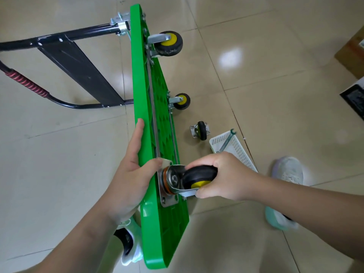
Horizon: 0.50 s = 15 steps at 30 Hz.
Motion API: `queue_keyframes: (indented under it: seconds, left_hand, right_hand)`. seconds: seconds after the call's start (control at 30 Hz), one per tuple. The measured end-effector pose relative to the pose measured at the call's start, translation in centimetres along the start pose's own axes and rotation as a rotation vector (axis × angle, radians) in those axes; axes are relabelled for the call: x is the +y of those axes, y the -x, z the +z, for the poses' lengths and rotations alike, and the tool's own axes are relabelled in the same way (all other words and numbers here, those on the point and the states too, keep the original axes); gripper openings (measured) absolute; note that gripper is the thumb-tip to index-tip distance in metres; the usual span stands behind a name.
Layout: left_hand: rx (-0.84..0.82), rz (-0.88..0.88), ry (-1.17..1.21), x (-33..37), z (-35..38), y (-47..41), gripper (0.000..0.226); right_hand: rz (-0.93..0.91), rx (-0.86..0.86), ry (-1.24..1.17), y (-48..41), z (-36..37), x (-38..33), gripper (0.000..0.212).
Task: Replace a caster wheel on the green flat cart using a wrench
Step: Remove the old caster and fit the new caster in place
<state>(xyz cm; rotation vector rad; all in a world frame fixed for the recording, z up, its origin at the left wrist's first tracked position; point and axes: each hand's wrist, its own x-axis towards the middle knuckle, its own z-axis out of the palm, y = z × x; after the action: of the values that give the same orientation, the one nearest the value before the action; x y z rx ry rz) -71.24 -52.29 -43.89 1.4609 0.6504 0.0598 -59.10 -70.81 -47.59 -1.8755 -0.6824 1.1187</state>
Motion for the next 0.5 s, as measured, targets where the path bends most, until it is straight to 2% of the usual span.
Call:
queue_keyframes:
  seconds: [0.2,0.33,0.5]
  left_hand:
    - [0.010,0.002,0.016,-0.2,0.3,-0.3,0.095]
    - [0.017,0.018,-0.001,-0.3,0.6,-0.4,0.094]
    - [0.016,0.036,-0.022,-0.3,0.7,-0.5,0.091]
  right_hand:
    - [-0.032,0.021,0.063,-0.7,0.6,0.7,0.072]
    - [-0.085,0.012,0.209,-1.2,0.7,1.1,0.084]
    - [-0.161,-0.012,0.343,-1.7,0.6,1.0,0.072]
